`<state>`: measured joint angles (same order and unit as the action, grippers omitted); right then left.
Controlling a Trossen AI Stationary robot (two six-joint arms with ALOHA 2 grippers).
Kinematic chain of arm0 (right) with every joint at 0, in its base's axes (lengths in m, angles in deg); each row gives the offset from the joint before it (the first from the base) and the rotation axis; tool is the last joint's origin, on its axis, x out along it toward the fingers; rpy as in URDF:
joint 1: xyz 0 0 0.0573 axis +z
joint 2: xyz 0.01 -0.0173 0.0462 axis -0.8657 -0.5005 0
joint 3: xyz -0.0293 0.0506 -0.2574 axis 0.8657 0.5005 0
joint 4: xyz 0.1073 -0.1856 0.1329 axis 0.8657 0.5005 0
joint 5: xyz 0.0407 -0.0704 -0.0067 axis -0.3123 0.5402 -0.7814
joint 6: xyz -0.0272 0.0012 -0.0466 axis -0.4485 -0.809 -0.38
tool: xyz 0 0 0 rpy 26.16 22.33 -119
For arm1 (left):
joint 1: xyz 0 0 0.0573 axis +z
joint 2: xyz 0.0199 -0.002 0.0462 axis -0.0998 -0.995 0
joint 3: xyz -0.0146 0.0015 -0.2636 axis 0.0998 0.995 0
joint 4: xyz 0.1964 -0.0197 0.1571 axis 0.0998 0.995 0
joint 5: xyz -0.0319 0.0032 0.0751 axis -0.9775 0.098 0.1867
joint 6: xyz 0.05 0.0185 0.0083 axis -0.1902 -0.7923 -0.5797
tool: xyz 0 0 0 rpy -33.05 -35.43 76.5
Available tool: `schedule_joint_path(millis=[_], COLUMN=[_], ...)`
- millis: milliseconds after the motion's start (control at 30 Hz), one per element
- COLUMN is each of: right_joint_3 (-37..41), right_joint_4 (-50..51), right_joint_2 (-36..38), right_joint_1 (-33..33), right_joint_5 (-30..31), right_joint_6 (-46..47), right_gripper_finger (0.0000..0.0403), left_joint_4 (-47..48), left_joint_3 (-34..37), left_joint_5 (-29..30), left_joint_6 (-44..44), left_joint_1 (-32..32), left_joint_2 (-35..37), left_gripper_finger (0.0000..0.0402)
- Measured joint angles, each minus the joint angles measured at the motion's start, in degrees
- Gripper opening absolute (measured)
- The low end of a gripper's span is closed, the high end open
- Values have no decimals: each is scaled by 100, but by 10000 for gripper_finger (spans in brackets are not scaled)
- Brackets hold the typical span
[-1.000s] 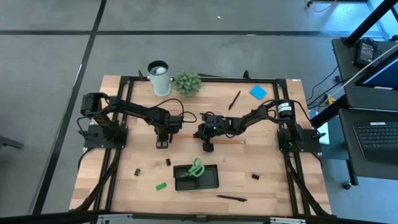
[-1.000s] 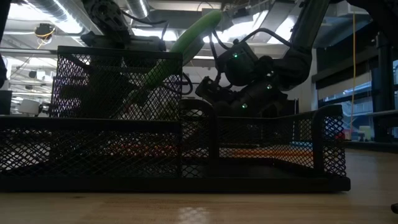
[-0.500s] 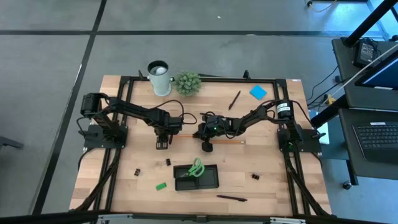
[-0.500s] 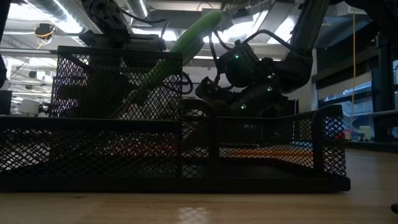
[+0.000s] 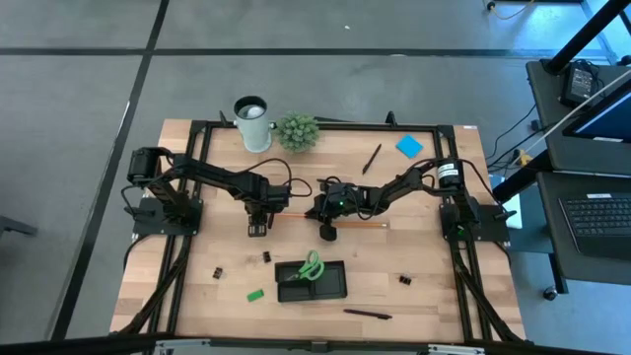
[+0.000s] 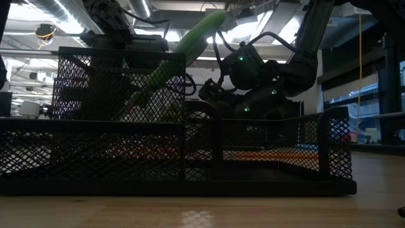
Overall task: Pick and place office supplies into organizer
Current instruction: Put the left orange pencil into the black desk organizer
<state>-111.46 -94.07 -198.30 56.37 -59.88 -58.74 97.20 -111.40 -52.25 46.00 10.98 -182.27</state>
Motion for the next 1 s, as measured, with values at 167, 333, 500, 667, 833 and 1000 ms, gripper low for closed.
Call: schedule_joint_path(millis=[167, 333, 500, 667, 833, 1000], right_joint_3=[0, 4, 4, 4, 2, -7], right_joint_4=[-78, -193, -232, -232, -245, -14], right_joint_2=[-8, -15, -15, -13, -9, 83], right_joint_1=[0, 7, 6, 0, 7, 9], right_joint_5=[-15, -39, -32, -21, -21, -25], right_joint_6=[2, 9, 22, 18, 13, 52], right_gripper_finger=[23, 23, 23, 24, 68, 121], left_joint_4=[-5, -13, -24, -28, 19, 599], left_joint_3=[0, 0, 0, 0, -22, -254], left_joint_5=[28, 41, 41, 39, 33, 111], left_joint_6=[6, 7, 2, -50, -87, -94], left_joint_1=[2, 2, 2, 2, -1, 0], left_joint_2=[0, 0, 0, 0, -1, -37], left_gripper_finger=[96, 79, 54, 16, 16, 16])
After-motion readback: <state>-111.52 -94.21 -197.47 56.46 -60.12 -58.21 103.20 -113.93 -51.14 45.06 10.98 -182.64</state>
